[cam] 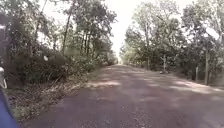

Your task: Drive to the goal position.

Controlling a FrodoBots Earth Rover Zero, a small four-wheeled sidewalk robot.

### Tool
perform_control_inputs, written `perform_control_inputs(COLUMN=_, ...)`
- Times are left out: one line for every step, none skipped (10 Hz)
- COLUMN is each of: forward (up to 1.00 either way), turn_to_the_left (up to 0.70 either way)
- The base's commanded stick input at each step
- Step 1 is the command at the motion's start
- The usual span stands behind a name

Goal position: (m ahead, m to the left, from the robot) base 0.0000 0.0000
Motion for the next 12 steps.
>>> perform_control_inputs(forward=0.06, turn_to_the_left=-0.03)
perform_control_inputs(forward=0.06, turn_to_the_left=-0.03)
perform_control_inputs(forward=0.05, turn_to_the_left=-0.03)
perform_control_inputs(forward=0.05, turn_to_the_left=-0.03)
perform_control_inputs(forward=0.05, turn_to_the_left=-0.03)
perform_control_inputs(forward=0.06, turn_to_the_left=-0.03)
perform_control_inputs(forward=0.05, turn_to_the_left=-0.03)
perform_control_inputs(forward=0.05, turn_to_the_left=-0.03)
perform_control_inputs(forward=0.05, turn_to_the_left=-0.03)
perform_control_inputs(forward=0.05, turn_to_the_left=-0.03)
perform_control_inputs(forward=0.05, turn_to_the_left=-0.03)
perform_control_inputs(forward=0.05, turn_to_the_left=-0.03)
